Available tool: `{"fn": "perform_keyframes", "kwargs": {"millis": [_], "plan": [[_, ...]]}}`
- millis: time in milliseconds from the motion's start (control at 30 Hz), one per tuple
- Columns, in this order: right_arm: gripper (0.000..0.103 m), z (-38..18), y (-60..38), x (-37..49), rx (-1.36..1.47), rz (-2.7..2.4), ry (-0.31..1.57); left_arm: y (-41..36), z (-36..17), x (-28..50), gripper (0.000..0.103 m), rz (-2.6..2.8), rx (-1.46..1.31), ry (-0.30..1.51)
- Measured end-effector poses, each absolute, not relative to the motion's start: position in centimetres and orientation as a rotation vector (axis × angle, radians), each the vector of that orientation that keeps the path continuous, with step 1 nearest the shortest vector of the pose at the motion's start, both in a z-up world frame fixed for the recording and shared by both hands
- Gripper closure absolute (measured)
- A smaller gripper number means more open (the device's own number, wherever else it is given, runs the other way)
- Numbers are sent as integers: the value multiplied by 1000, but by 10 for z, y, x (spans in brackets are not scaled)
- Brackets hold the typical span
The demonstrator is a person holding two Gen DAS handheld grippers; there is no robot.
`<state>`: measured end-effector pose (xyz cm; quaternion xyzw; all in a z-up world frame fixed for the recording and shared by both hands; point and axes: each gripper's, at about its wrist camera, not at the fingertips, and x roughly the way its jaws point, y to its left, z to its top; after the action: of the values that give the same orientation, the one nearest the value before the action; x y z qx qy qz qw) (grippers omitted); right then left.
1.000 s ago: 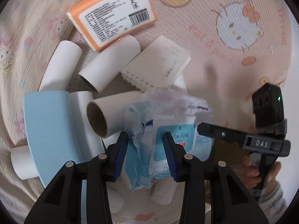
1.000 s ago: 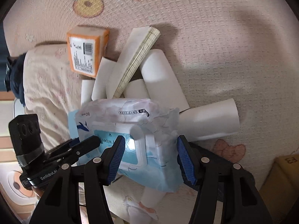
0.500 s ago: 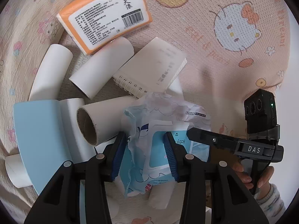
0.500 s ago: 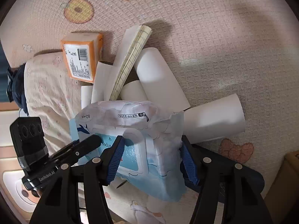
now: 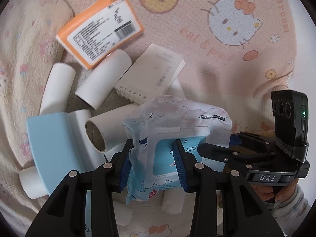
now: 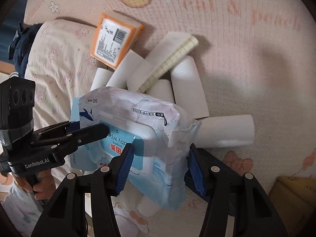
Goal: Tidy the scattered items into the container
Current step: 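Lift the baby-wipes pack with the left gripper while the right gripper also grips it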
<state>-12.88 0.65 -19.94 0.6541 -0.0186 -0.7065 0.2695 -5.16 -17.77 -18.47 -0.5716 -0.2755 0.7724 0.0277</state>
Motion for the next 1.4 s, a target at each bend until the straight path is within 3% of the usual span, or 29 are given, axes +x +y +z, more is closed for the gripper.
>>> {"fn": "perform_keyframes", "kwargs": {"millis": [233,667,1067,1400], "plan": [[57,-163,13,-117,1663,-2017,12,-168,-150,-51,59,2432,-1678,-664],[57,-75,61,-82,1452,-2267,-42,-115,-66,-49,59,2484,-1427,-462],[57,-27,106,-59,1369,-2373,-53,-62,-21,-54,59,2489,-1350,-363],[57,19,168,-28,1273,-2529,-53,14,13,-64,59,2428,-1242,-154]]}}
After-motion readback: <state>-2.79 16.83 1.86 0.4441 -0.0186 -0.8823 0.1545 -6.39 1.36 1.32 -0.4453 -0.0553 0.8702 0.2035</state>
